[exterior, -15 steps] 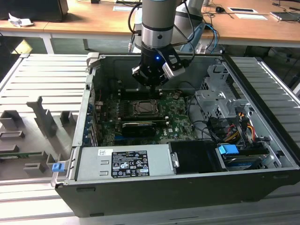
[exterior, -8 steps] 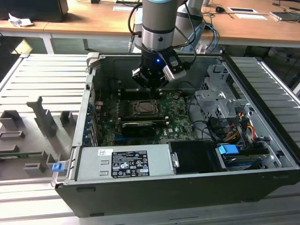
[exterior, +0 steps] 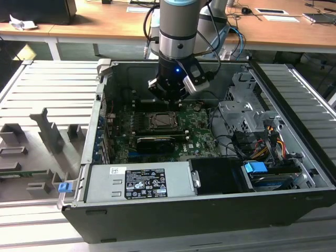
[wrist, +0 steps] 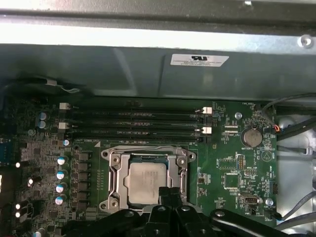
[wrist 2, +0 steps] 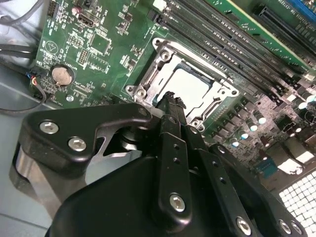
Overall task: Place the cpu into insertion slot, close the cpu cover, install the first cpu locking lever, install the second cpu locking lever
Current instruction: 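Install the second cpu locking lever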
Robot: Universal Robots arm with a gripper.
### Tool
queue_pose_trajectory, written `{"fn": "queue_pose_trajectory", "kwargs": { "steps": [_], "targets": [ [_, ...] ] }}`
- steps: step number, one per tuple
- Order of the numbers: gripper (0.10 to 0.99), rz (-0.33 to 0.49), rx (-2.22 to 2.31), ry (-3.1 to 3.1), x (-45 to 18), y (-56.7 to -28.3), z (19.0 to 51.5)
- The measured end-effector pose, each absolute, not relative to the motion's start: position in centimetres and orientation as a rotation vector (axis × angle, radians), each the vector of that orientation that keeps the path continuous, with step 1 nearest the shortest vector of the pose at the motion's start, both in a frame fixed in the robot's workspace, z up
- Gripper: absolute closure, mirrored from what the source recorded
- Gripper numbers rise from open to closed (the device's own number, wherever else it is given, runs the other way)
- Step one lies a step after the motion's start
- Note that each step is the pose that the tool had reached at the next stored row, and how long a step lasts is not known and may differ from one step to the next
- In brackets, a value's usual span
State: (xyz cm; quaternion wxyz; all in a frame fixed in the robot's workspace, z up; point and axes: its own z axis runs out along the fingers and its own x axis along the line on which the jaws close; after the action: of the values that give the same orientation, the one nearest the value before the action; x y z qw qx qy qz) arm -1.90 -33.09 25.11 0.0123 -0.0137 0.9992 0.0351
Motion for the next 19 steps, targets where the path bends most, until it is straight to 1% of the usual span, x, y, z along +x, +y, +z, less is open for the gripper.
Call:
{"fn": "queue_pose_trajectory", "kwargs": {
  "steps": [19],
  "targets": [
    [0.980,0.113,-0.043,3.115,-1.90,-33.82,25.11]
  ]
}}
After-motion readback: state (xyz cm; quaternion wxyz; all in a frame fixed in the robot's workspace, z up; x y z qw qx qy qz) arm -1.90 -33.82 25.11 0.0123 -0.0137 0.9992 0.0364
